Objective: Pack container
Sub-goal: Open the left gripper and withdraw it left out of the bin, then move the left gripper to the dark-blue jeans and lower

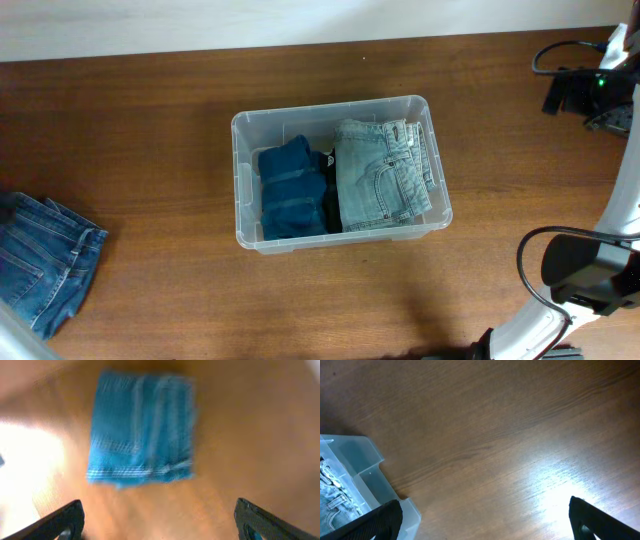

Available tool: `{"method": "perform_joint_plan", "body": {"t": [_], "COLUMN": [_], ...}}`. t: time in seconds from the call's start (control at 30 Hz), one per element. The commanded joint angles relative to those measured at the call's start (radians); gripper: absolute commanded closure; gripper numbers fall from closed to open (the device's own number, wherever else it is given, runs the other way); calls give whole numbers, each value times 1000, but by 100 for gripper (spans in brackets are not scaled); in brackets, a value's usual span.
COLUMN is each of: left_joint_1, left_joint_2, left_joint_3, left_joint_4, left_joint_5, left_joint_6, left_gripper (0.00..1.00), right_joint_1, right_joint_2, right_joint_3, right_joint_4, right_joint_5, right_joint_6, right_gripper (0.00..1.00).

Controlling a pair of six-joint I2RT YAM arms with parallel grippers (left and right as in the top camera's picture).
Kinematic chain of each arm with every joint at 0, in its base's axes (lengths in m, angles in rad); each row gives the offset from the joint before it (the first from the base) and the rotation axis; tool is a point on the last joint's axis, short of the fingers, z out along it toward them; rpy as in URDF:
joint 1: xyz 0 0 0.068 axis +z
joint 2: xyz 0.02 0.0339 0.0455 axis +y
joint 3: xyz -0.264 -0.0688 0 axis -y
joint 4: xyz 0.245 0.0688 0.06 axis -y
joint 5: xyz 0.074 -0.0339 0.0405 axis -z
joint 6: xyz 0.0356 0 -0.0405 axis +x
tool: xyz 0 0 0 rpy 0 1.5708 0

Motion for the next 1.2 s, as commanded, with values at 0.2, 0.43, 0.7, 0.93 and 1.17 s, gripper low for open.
{"method": "perform_joint_plan", "body": {"t": [0.2, 0.43, 0.7, 0.93, 1.17], "left_joint_1": [199, 229, 231, 230, 228], "left_joint_2": [72, 119, 167, 257, 374], "left_joint_3": [-439, -498, -499, -499, -499], "left_joint_4": [268, 389, 482, 548, 629], "left_joint_5": [-15, -29, -85, -95, -71], "left_joint_6": [11, 20, 21, -3, -3], "left_gripper": [1, 1, 19, 98, 99], "right_joint_1": [0, 0, 0, 0, 0], "right_joint_2": [-8, -8, -8, -8, -8], "right_joint_3": [4, 4, 4, 4, 4], "right_joint_4": [-2, -2, -1, -2, -1], "right_joint_5": [12, 12, 12, 12, 12], "right_joint_6": [3, 3, 3, 3, 3], "right_gripper": [2, 2, 1, 2, 2]}}
